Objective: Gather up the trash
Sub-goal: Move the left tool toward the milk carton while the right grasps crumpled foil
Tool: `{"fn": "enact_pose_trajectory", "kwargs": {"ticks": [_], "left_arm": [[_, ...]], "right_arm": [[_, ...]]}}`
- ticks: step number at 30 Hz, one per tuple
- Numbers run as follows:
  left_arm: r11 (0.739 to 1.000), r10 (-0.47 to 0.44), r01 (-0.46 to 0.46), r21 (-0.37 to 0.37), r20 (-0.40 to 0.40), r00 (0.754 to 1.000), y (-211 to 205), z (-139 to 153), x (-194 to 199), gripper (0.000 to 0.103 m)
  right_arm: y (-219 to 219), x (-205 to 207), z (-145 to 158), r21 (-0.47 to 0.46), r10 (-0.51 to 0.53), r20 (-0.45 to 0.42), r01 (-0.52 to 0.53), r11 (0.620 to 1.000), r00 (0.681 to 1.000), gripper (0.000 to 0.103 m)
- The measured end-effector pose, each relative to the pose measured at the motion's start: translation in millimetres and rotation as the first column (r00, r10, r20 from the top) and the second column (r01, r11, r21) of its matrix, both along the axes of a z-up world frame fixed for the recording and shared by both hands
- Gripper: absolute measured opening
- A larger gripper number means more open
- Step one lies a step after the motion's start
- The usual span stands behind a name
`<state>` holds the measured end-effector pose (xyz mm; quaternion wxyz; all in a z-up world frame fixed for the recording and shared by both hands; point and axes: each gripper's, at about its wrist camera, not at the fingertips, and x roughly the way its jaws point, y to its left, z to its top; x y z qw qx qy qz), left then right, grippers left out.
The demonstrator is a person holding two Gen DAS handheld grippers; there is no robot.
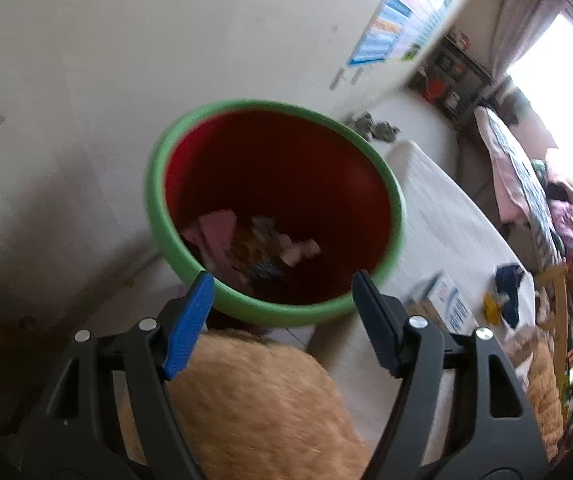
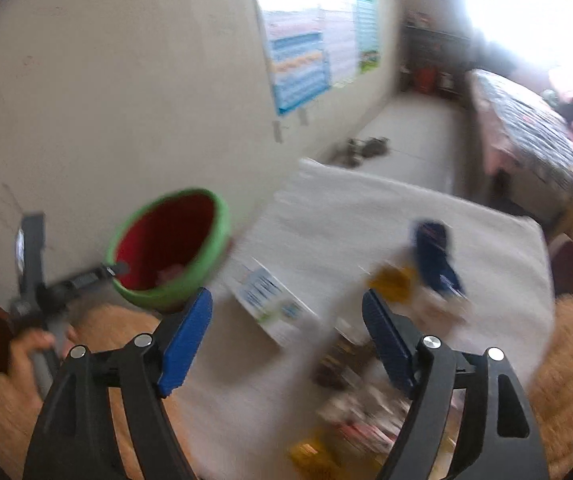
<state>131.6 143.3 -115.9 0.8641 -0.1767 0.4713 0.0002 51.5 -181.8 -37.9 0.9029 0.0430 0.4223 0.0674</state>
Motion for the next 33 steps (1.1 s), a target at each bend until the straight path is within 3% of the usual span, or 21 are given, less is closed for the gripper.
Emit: {"fn": "enact_pose_trajectory", "kwargs": {"ticks": [4,10,15,20,21,23,27,33], "left_arm": [[0.999,-0.035,0.035,-0.016,0.000,0.999,-19,1,-5,0.069],[0.996,-0.084,0.084,-0.011,-0.007,0.996,-50,-2,-16,0.073],[0.990,-0.139,0.139,0.005,-0.011,0.990,-68,-3,-19,0.076],[0.992,-0.128,0.128,0.004,-0.027,0.991,-70,-6,-17,0.079],[0.991,-0.132,0.132,0.010,-0.031,0.991,-72,-7,-16,0.079],[0.989,-0.144,0.145,0.028,-0.043,0.989,-76,-9,-15,0.083],[0.988,-0.145,0.147,0.044,-0.059,0.988,-82,-10,-12,0.083],[0.988,-0.154,0.155,0.025,-0.039,0.987,-98,-9,-12,0.087]], "right_arm": [[-35,-19,-24,-0.016,-0.094,-0.057,0.094,0.995,0.994,0.075],[-69,-27,-64,0.069,-0.185,-0.203,0.202,0.977,0.962,0.075],[-57,-25,-80,0.043,-0.141,-0.247,0.156,0.987,0.959,0.075],[-36,-20,-95,-0.031,-0.068,-0.298,0.061,0.998,0.952,0.074],[-33,-19,-100,-0.048,-0.062,-0.316,0.050,0.998,0.947,0.072],[-31,-19,-106,-0.058,-0.062,-0.331,0.045,0.997,0.942,0.058],[-38,-20,-95,-0.019,-0.071,-0.296,0.068,0.997,0.952,0.047],[-46,-21,-74,0.054,-0.081,-0.217,0.094,0.994,0.973,0.045]]}}
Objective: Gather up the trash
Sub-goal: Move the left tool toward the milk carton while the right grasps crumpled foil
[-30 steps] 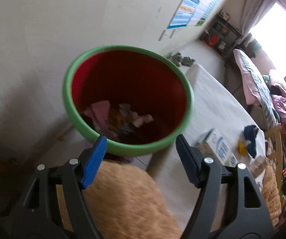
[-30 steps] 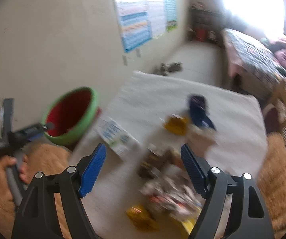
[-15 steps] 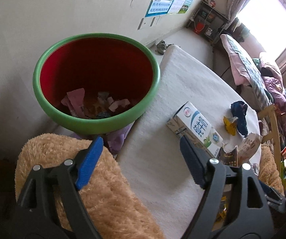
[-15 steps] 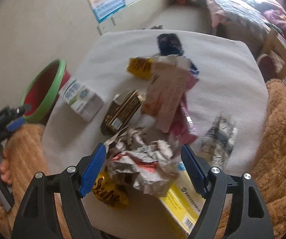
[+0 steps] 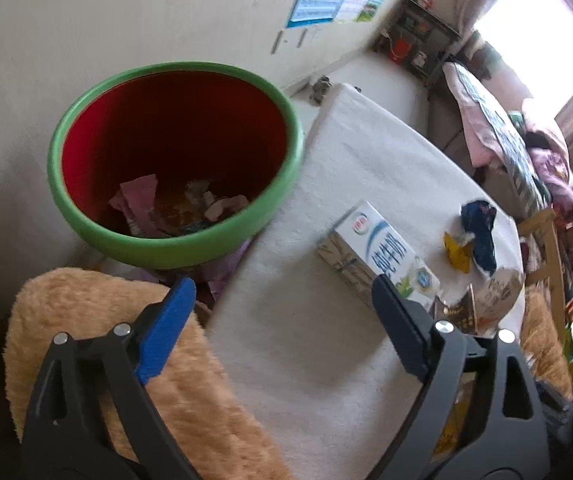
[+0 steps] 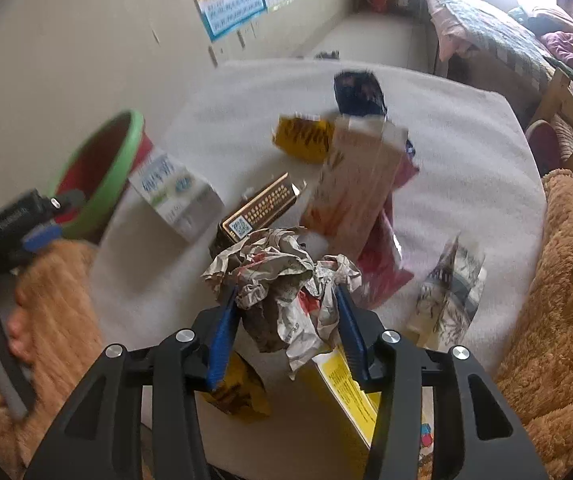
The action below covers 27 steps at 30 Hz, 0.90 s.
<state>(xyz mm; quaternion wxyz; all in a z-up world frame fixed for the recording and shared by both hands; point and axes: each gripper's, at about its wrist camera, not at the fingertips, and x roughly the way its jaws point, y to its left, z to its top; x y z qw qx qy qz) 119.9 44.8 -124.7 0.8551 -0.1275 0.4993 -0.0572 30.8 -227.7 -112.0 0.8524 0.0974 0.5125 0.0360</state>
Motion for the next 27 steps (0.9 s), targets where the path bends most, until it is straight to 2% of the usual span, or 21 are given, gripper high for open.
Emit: {"fn": "enact_pose_trajectory", "kwargs": {"ticks": [3,5,9,11,14,16,22,23,25,27], "left_arm": [[0.998,-0.042,0.043,0.036,-0.011,0.999,-10,-4,-1,0.087],[0.998,-0.040,0.041,0.037,-0.015,0.999,-10,-5,-1,0.087],[0.999,-0.017,0.018,0.051,-0.023,1.000,-12,-7,1,0.087],[0.999,0.000,0.002,0.052,-0.029,1.000,-17,-9,3,0.087],[1.000,0.015,-0.015,0.002,-0.066,0.998,-31,-15,12,0.087],[0.999,0.047,-0.048,-0.012,-0.094,0.994,-39,-21,20,0.087],[0.980,0.198,-0.198,0.014,-0.151,0.968,-62,-34,45,0.087],[0.979,0.206,-0.204,0.024,-0.148,0.967,-67,-33,49,0.087],[0.980,0.190,-0.179,0.088,-0.128,0.973,-82,-31,56,0.095],[0.978,0.126,-0.099,0.186,-0.138,0.982,-100,-36,64,0.096]], "right_arm": [[1,0,10,0.017,0.007,0.047,-0.008,1.000,0.999,0.045],[1,1,10,0.025,0.022,0.048,-0.024,0.999,0.999,0.045],[0,4,-3,0.012,0.036,0.009,-0.036,0.999,0.999,0.046],[-5,3,-12,0.040,0.035,-0.031,-0.033,0.999,0.999,0.046],[-9,2,-21,0.061,0.037,-0.068,-0.033,0.998,0.997,0.047],[-10,1,-24,0.067,0.037,-0.077,-0.032,0.997,0.996,0.052],[-11,-5,-25,0.080,0.037,-0.073,-0.031,0.996,0.997,0.058],[-11,-5,-25,0.082,0.037,-0.072,-0.031,0.996,0.997,0.058],[-11,-6,-25,0.080,0.041,-0.074,-0.035,0.996,0.996,0.060],[-9,-6,-26,0.074,0.045,-0.076,-0.040,0.996,0.996,0.060]]}}
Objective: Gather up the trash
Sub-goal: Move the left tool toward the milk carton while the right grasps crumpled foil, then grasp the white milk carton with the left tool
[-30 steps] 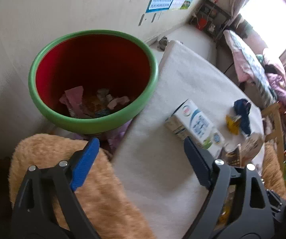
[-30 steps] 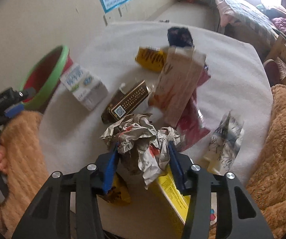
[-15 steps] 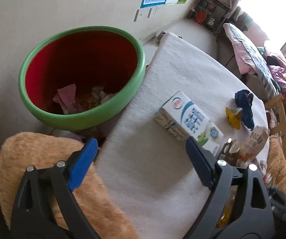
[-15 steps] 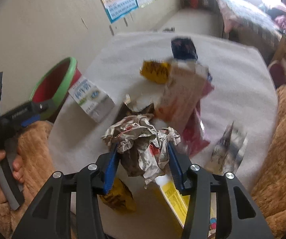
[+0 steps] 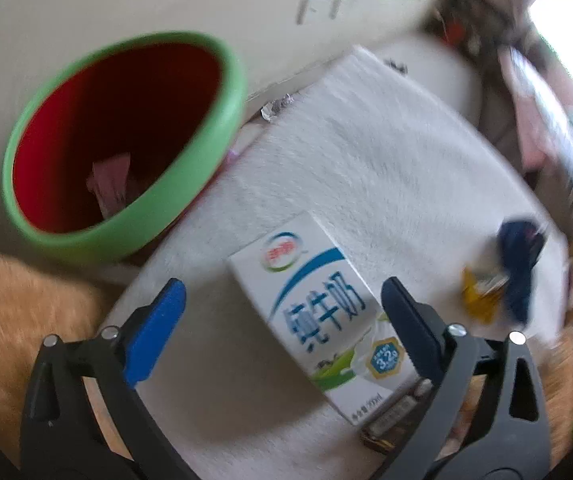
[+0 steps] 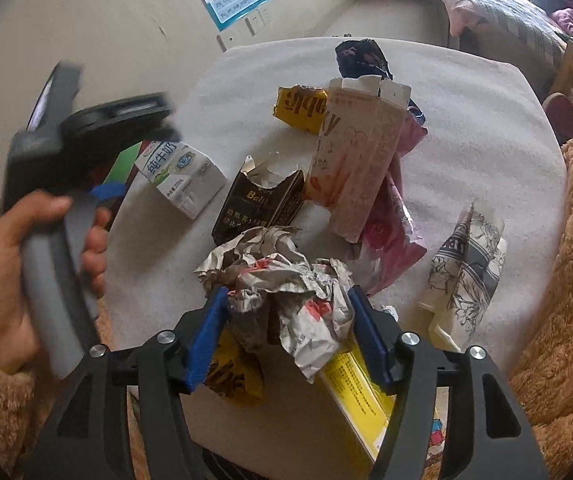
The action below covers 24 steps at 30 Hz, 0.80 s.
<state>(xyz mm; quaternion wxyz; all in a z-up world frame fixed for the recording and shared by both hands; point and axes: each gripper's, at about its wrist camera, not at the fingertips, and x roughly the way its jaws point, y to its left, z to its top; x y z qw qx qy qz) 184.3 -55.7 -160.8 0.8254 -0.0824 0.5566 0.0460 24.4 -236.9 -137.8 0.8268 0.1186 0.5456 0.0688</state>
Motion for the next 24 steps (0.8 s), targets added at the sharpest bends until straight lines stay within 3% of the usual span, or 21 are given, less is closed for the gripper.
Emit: {"fn": "enact_pose_trajectory", "kwargs": {"ticks": [3,8,14,20,24], "left_arm": [[0.998,-0.039,0.039,0.046,-0.008,0.999,-9,-1,-1,0.096],[0.998,-0.061,0.061,0.034,-0.002,0.998,-3,2,-12,0.098],[0.996,-0.086,0.086,-0.014,0.022,0.996,12,8,-26,0.098],[0.986,-0.104,0.096,-0.137,-0.054,0.993,23,-1,-30,0.098],[0.977,-0.159,0.147,-0.156,-0.067,0.985,22,-10,-44,0.098]], "right_arm": [[1,-1,0,-0.006,0.002,0.003,-0.002,1.000,1.000,0.061],[3,-3,2,-0.018,-0.006,0.006,0.006,1.000,1.000,0.062],[7,-6,7,-0.038,-0.007,0.020,0.008,0.999,1.000,0.065],[10,-12,12,-0.066,-0.002,0.033,0.004,0.998,0.999,0.065],[5,-12,9,-0.060,-0.019,0.023,0.020,0.998,1.000,0.065]]}}
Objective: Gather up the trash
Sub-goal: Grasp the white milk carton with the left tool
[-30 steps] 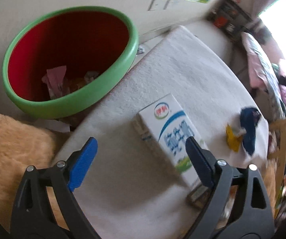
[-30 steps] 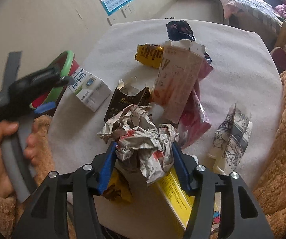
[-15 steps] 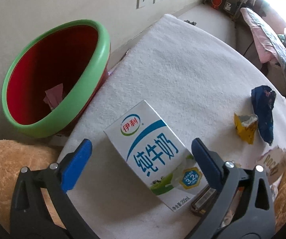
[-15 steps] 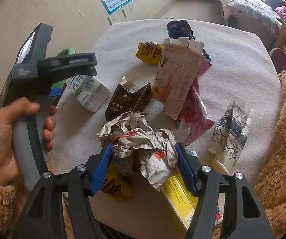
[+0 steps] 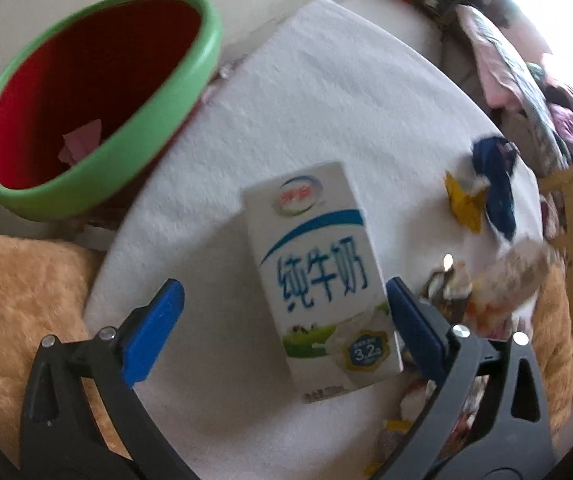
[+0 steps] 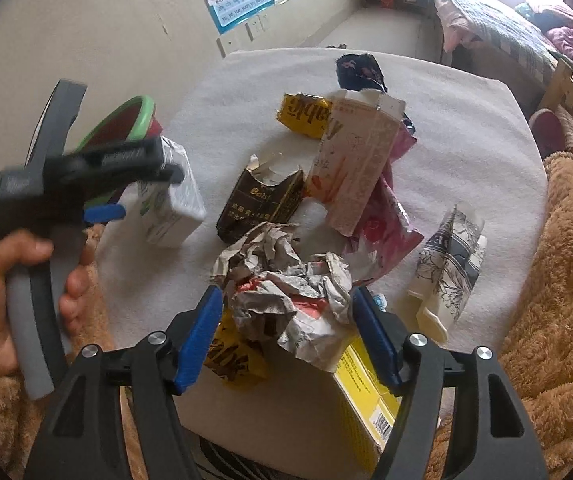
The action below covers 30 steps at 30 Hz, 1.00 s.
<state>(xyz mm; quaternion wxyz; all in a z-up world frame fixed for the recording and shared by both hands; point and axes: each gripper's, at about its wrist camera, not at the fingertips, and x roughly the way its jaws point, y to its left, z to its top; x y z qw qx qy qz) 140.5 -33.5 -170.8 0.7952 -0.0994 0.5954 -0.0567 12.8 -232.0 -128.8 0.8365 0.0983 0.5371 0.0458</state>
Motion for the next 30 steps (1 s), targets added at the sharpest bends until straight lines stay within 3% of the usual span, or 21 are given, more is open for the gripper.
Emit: {"fn": "enact_pose_trajectory", "kwargs": {"ticks": [7,16,24,28,30], "left_arm": [[0.993,-0.049,0.050,0.107,-0.010,0.999,-8,-12,-10,0.098],[0.985,-0.103,0.089,0.151,0.084,0.991,-10,7,-31,0.098],[0.980,-0.173,0.167,0.104,0.051,0.984,-17,0,-33,0.072],[0.977,-0.202,0.196,0.085,0.068,0.977,-20,3,-38,0.055],[0.974,-0.210,0.203,0.096,0.074,0.975,-22,4,-39,0.054]], "right_arm": [[-1,0,-3,0.002,-0.008,-0.014,0.008,1.000,1.000,0.065],[0,0,-3,-0.002,-0.008,-0.018,0.008,1.000,1.000,0.065],[1,-1,-2,-0.009,-0.009,-0.015,0.008,1.000,1.000,0.065],[2,-2,3,-0.013,-0.001,0.007,0.002,1.000,1.000,0.043],[2,-3,7,-0.017,-0.003,0.024,0.003,1.000,1.000,0.036]]}}
